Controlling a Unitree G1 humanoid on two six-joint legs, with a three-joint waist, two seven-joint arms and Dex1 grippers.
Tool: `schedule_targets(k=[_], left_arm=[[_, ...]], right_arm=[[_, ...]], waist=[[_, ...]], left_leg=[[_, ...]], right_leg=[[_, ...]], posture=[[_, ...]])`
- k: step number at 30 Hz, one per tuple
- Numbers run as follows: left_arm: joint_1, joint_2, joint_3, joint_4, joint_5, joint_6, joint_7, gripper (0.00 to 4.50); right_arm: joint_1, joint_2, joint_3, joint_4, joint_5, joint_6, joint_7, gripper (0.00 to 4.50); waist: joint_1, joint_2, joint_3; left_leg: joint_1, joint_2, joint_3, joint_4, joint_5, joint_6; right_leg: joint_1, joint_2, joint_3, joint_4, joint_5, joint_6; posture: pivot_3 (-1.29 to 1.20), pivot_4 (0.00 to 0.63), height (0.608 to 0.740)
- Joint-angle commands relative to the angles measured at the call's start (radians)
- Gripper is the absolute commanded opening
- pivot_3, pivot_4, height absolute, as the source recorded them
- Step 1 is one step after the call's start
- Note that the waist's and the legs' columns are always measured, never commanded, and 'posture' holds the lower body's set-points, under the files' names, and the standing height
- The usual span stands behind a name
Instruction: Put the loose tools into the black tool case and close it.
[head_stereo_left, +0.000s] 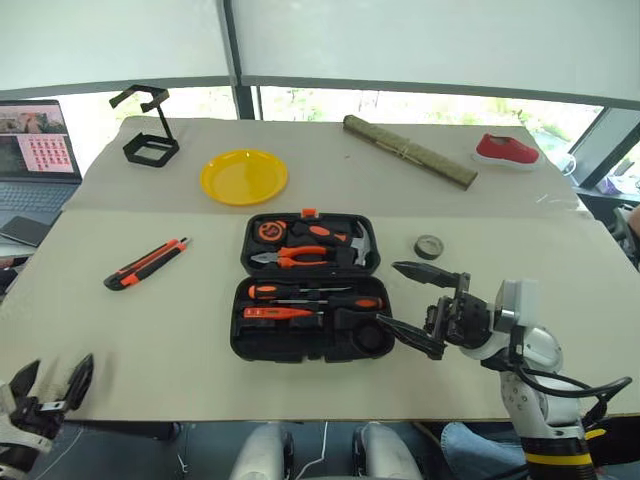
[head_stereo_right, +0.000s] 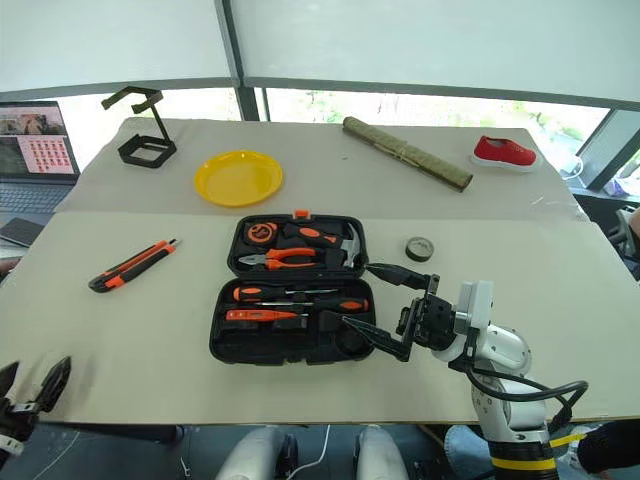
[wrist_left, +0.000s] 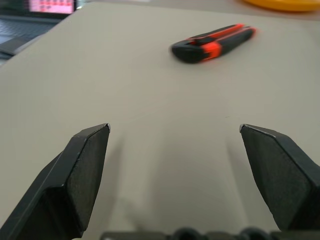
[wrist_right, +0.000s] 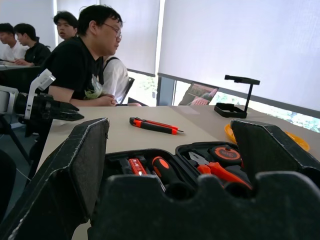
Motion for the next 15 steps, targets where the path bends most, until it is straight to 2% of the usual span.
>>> schedule_targets(k=[1, 4, 6, 8, 12, 15], left_arm=[[-0.110, 0.171, -0.048, 0.020, -0.004, 0.098, -0.019, 4.48], [-0.234, 0.299, -0.113, 0.104, 0.021, 0.161, -0.048, 4.48], [-0.403, 0.414, -0.207, 0.268, 0.062, 0.207, -0.098, 4.48], [-0.556, 0.488, -0.314, 0.420, 0.105, 0.258, -0.164, 4.48], [-0.790, 0.527, -0.479, 0.680, 0.219, 0.216, -0.244, 4.48], [-0.970, 0.500, -0.588, 0.868, 0.307, 0.176, -0.285, 4.48]], right_arm=[[-0.012, -0.007, -0.001, -0.016, -0.007, -0.024, -0.005, 4.50], [-0.017, -0.010, 0.000, -0.013, -0.017, -0.023, -0.011, 4.50], [-0.017, -0.013, 0.000, -0.015, -0.025, -0.024, -0.018, 4.50], [-0.018, -0.017, -0.001, -0.020, -0.029, -0.023, -0.025, 4.50], [-0.019, -0.028, -0.004, -0.023, -0.033, -0.026, -0.036, 4.50], [-0.009, -0.038, -0.016, -0.043, -0.037, -0.023, -0.055, 4.50]], waist=[[0.004, -0.002, 0.000], [-0.002, -0.003, -0.001], [-0.004, -0.002, 0.000], [-0.009, -0.003, 0.000], [-0.026, -0.002, 0.000], [-0.032, -0.004, 0.000]], left_leg=[[0.000, 0.000, 0.000, 0.000, 0.000, -0.001], [0.000, 0.000, 0.000, 0.000, 0.001, -0.001], [0.000, 0.000, 0.002, -0.001, 0.001, -0.001], [-0.001, 0.000, 0.001, 0.000, 0.002, -0.001], [0.000, 0.000, 0.002, -0.002, 0.001, -0.002], [-0.003, 0.002, 0.003, -0.001, 0.000, -0.004]], right_leg=[[0.000, 0.000, 0.000, 0.000, 0.000, 0.000], [0.000, 0.002, 0.000, 0.001, 0.001, 0.002], [0.004, 0.002, 0.002, 0.001, 0.002, 0.003], [0.003, 0.006, 0.001, 0.002, 0.002, 0.002], [0.003, 0.009, 0.004, 0.002, 0.003, 0.002], [0.000, 0.011, 0.005, 0.003, 0.003, 0.002]], posture=[[0.00, 0.150, 0.740], [0.00, 0.150, 0.740], [0.00, 0.150, 0.740], [0.00, 0.150, 0.740], [0.00, 0.150, 0.740], [0.00, 0.150, 0.740]])
